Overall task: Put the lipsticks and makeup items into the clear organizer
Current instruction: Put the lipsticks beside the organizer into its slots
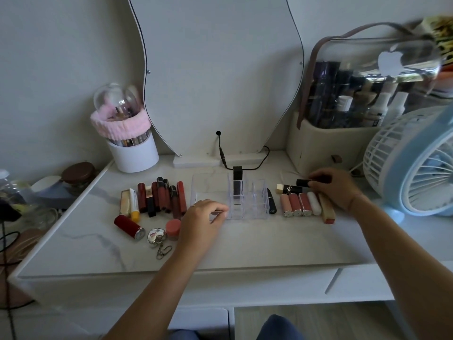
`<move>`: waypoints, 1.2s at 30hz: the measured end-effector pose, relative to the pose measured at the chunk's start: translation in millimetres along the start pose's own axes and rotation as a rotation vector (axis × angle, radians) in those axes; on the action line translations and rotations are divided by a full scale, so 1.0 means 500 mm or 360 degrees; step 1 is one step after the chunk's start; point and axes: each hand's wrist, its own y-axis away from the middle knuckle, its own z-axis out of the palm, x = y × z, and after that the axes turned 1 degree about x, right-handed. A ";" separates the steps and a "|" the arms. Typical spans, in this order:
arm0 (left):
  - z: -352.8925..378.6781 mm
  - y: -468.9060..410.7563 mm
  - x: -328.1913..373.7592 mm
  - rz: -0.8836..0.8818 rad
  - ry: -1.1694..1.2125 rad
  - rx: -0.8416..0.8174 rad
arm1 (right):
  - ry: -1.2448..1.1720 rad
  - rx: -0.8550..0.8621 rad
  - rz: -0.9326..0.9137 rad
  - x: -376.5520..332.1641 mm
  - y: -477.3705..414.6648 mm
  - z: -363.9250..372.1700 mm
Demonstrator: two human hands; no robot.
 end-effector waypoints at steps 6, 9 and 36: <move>-0.001 0.002 0.003 -0.0015 0.0007 0.0002 | -0.0155 0.0080 -0.0195 -0.110 0.010 0.008; -0.003 0.003 0.006 -0.0017 0.0010 -0.0012 | -0.0181 0.0047 -0.0374 -0.181 0.013 0.034; -0.006 0.002 0.004 -0.0056 0.0028 -0.0042 | 0.0452 -0.0409 -0.0646 -0.265 -0.001 0.172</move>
